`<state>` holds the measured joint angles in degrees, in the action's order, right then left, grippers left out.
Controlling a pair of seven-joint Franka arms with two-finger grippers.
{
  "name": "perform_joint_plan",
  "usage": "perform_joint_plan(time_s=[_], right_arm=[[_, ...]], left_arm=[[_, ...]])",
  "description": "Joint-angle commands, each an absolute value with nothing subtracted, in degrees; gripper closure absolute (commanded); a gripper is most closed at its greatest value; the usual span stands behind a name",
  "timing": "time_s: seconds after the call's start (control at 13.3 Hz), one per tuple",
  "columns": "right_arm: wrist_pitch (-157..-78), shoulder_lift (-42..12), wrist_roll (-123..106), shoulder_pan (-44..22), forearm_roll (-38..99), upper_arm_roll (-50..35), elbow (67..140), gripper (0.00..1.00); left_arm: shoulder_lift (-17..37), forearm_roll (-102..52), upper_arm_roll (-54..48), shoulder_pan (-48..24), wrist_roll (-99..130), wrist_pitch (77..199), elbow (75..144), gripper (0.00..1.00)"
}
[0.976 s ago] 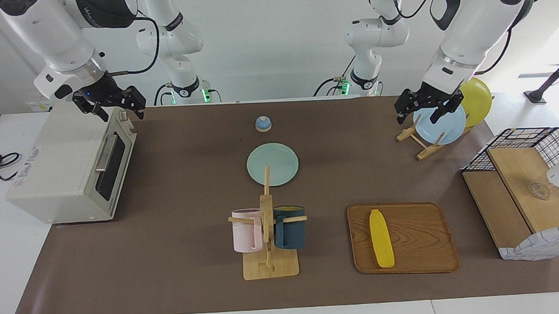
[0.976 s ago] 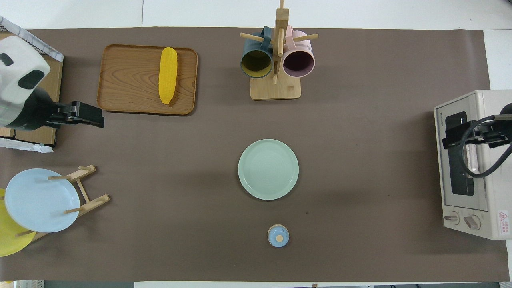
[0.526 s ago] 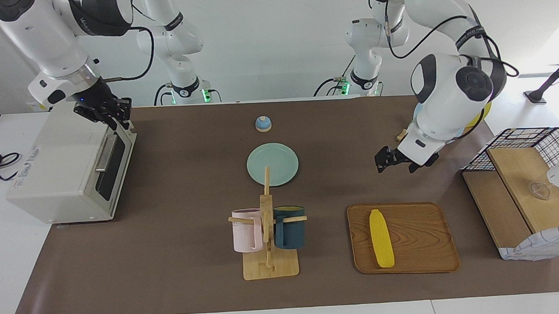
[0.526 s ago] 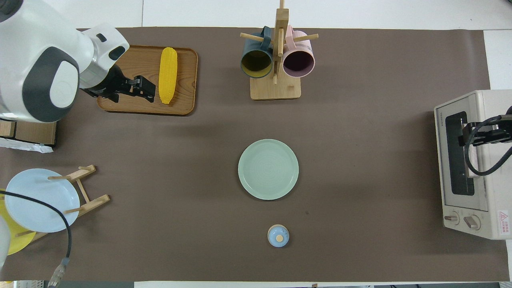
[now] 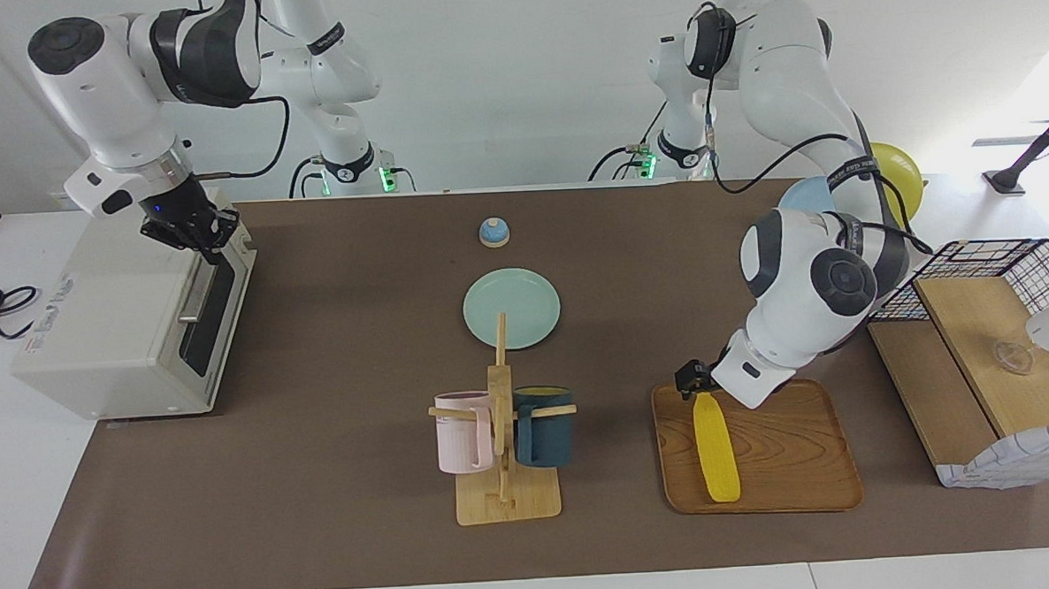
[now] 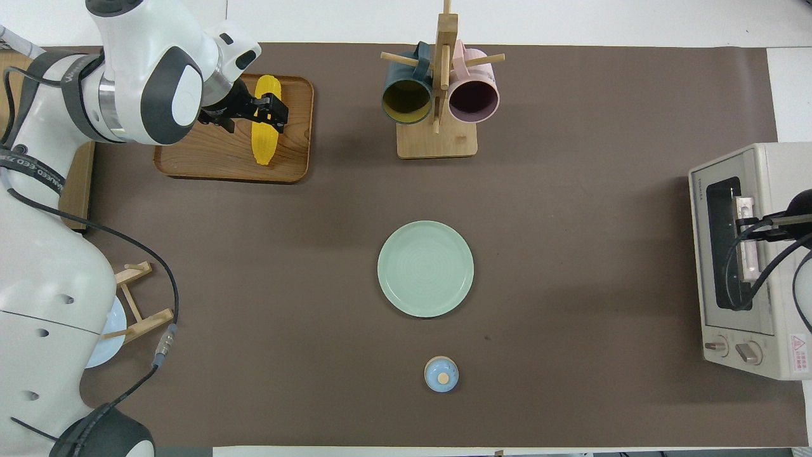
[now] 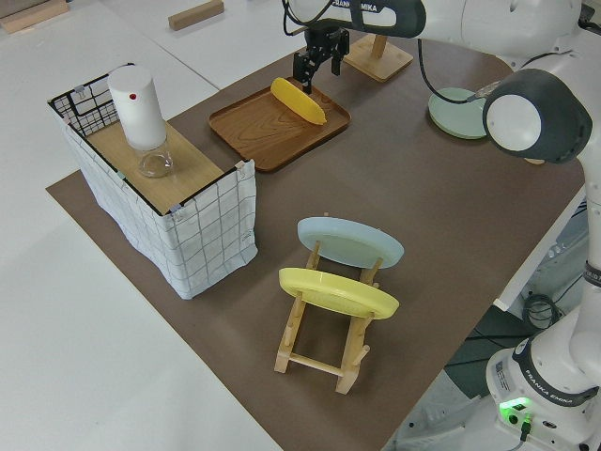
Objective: Put corn in oven
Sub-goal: 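Reach the left gripper down to the yellow corn on the tray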
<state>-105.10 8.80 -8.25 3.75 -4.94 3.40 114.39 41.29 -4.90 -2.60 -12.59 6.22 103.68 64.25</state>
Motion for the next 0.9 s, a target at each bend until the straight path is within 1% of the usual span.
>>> perform_joint_plan(time_s=[0.0, 0.15, 0.3, 0.53, 0.83], right_arm=[[-108.27, 10.20, -9.93, 5.62, -6.15, 3.16, 117.41, 1.00], [-110.56, 9.41, -9.76, 7.46, -6.15, 3.16, 119.09, 1.00], [-111.18, 8.27, -9.32, 8.70, -6.15, 3.16, 119.18, 1.00], [-111.27, 6.86, -8.70, 9.67, -6.15, 3.16, 119.27, 1.00], [-111.18, 6.50, -7.47, 9.76, -6.15, 3.16, 119.79, 1.00]], left_arm=[[43.85, -4.92, -1.49, -13.01, 6.59, 106.16, 60.91, 0.00], [45.44, -4.92, -1.14, -13.01, 6.59, 108.45, 60.65, 0.00], [47.36, -4.31, -1.06, -13.01, 6.59, 110.04, 60.04, 0.00], [51.31, -3.43, -0.70, -13.27, 6.59, 110.30, 56.18, 0.00], [52.03, -3.25, -0.79, -13.18, 6.50, 112.49, 55.55, 0.00]])
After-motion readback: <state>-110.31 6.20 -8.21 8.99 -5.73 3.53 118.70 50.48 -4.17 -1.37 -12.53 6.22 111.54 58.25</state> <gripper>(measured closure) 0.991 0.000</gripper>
